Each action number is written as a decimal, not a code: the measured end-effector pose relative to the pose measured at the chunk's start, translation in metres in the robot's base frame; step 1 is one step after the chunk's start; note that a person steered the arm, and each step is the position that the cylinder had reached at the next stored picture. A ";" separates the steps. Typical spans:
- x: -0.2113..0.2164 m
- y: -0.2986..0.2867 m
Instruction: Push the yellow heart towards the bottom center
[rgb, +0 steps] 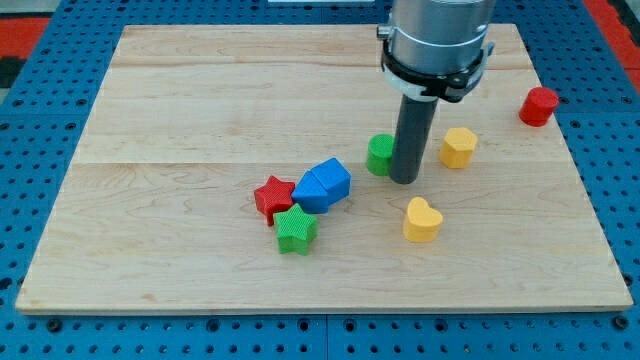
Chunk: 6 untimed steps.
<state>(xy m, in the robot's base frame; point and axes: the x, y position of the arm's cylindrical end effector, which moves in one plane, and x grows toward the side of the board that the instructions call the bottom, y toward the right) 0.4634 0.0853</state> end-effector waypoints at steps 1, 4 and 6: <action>0.002 0.006; 0.053 0.033; 0.069 0.020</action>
